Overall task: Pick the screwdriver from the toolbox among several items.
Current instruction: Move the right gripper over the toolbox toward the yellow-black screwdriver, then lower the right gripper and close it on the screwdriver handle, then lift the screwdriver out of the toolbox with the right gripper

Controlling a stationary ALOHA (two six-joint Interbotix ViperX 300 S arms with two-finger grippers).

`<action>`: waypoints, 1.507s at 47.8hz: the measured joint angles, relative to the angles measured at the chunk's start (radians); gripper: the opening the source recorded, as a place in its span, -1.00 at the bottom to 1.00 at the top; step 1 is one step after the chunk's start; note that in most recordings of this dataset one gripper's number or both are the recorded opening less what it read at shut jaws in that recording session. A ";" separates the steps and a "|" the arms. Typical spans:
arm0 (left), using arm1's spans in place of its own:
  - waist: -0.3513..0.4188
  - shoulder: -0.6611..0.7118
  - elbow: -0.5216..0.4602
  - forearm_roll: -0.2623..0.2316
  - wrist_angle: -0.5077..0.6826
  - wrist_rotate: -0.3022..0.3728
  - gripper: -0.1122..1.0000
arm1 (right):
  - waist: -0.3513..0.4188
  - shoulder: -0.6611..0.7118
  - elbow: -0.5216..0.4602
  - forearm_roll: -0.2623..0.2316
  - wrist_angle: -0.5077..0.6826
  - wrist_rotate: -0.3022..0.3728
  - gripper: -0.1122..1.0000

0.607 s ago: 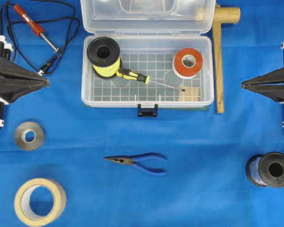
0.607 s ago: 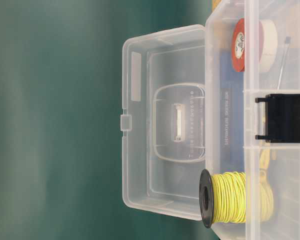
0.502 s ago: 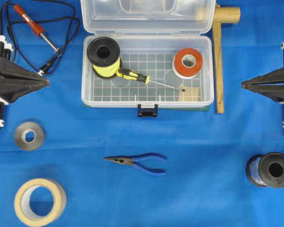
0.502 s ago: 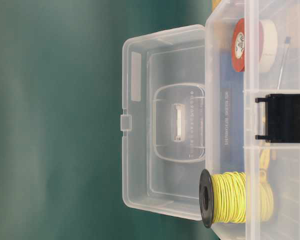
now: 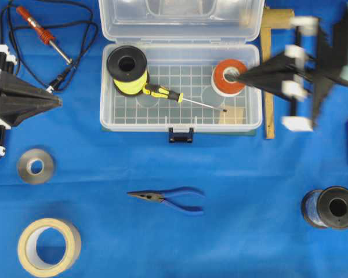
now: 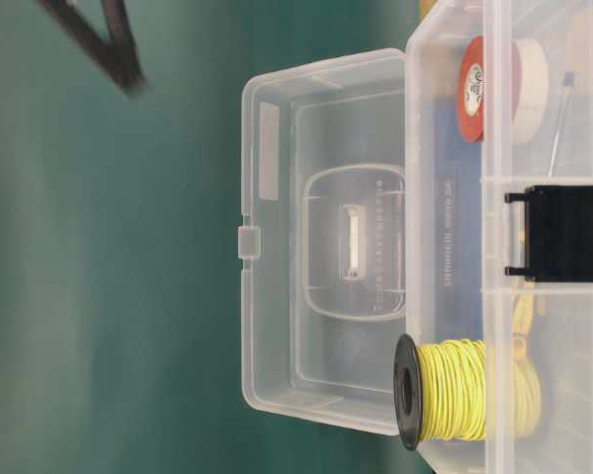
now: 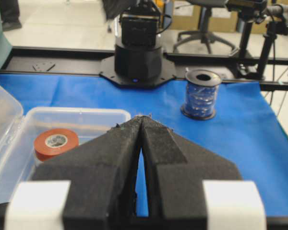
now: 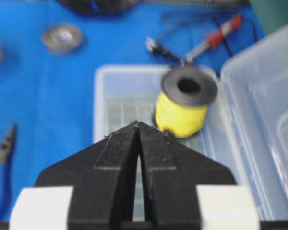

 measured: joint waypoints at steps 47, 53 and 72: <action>-0.002 0.008 0.000 0.000 0.006 0.000 -0.80 | -0.110 0.845 -0.451 -0.014 0.258 -0.009 0.47; -0.002 0.008 0.000 0.000 0.009 0.000 -0.80 | -0.109 0.864 -0.453 -0.014 0.241 -0.015 0.22; -0.002 0.008 0.000 0.000 0.014 0.000 -0.80 | -0.100 0.819 -0.454 -0.009 0.305 -0.011 -0.34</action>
